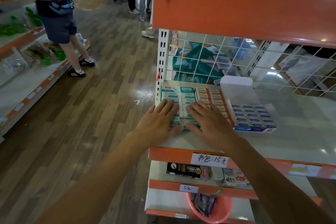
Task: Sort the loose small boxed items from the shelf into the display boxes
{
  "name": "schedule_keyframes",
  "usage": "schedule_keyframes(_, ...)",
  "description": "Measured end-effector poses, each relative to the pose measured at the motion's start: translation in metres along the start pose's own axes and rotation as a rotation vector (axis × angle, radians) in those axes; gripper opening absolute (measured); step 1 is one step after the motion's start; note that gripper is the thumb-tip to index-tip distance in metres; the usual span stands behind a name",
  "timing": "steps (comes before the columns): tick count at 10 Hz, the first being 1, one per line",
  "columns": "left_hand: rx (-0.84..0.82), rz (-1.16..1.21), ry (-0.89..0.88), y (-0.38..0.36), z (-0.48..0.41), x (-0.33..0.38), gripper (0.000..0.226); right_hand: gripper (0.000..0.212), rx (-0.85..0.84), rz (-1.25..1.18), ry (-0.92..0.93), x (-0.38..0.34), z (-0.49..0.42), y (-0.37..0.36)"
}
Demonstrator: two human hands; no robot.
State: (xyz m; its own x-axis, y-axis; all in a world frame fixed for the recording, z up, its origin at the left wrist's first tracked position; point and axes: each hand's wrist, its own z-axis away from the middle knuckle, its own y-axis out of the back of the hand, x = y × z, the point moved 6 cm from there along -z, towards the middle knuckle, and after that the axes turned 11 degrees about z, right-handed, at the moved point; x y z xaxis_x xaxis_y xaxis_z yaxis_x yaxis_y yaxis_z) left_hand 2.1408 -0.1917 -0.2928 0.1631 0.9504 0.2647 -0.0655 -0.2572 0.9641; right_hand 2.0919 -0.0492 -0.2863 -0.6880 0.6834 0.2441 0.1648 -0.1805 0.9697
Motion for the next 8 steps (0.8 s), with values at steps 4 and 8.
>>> schedule_keyframes(4, -0.052, -0.067, -0.019, 0.000, -0.045, 0.028, 0.073, 0.071, -0.089, -0.141, -0.267, 0.046, -0.007, -0.011)
schedule_keyframes(8, -0.017, -0.129, -0.005, 0.005, -0.047, 0.037, 0.084, 0.063, 0.031, -0.254, -0.274, 0.045, 0.004, 0.004)
